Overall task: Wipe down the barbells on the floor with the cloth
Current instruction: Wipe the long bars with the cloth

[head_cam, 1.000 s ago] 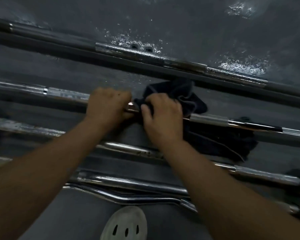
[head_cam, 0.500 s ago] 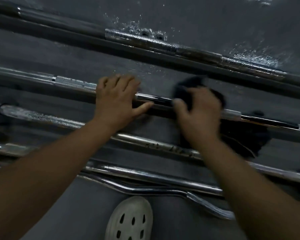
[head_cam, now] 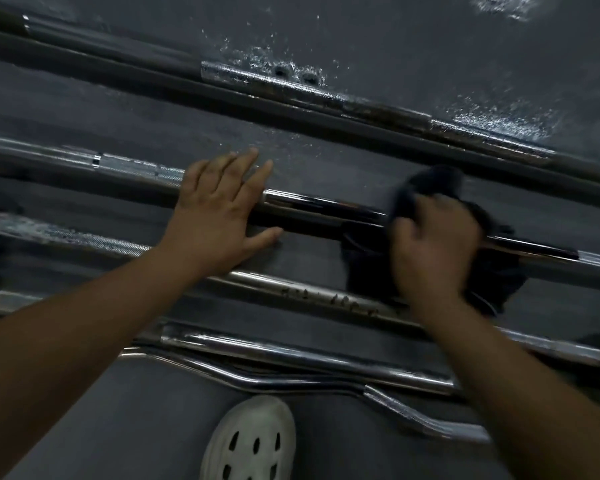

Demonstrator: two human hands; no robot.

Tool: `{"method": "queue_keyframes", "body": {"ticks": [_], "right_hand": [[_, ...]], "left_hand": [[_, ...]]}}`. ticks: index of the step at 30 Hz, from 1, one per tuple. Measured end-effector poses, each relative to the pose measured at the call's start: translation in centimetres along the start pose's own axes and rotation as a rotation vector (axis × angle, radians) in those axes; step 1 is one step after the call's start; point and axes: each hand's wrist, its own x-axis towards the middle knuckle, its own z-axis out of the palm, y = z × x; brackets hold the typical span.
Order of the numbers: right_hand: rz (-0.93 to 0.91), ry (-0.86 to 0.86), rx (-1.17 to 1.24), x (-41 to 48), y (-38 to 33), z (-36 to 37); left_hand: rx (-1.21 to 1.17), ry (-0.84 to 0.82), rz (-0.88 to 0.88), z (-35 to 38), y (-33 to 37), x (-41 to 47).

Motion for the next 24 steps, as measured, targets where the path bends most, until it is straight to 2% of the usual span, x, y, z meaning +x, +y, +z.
{"method": "queue_keyframes", "body": {"ticks": [2,4,7,8,11,13,15,19,20,22,24], "right_hand": [[-0.221,-0.016,0.069,-1.2,-8.1,2.6],[-0.346,-0.101,0.109,-2.5,-12.4,4.1],[-0.498,-0.15,0.062,-1.6,-7.1,2.9],[-0.466,-0.152,0.038,-1.1,-3.5,1.8],[-0.21,-0.149,-0.114,-0.1,7.0,-2.3],[-0.07,-0.114,-0.169,0.4,8.7,-3.1],[0.014,-0.065,-0.137,1.3,4.9,-1.4],[-0.325,0.005,0.024,1.3,-8.3,3.7],[-0.353,0.001,0.037,1.2,-10.7,4.4],[-0.37,-0.016,0.053,1.8,-12.6,4.7],[-0.457,-0.035,0.041,2.5,-10.1,3.8]], "left_hand": [[0.0,0.01,-0.004,0.1,0.0,0.0],[-0.026,0.022,0.004,0.1,-0.3,-0.3],[-0.039,0.009,0.033,-0.2,-0.6,-0.4],[-0.037,-0.004,0.035,-0.2,-0.7,-0.4],[-0.023,-0.019,0.033,-0.2,-0.7,0.2],[-0.017,0.006,0.029,-0.2,-0.8,0.7],[-0.019,0.024,0.022,-0.5,-0.8,1.4],[0.02,0.024,0.041,-1.0,-1.2,2.8],[0.027,0.023,0.046,-1.2,-1.5,3.2],[0.022,0.03,0.053,-1.5,-1.7,4.0],[-0.006,0.035,0.047,-1.5,-1.6,4.1]]}}
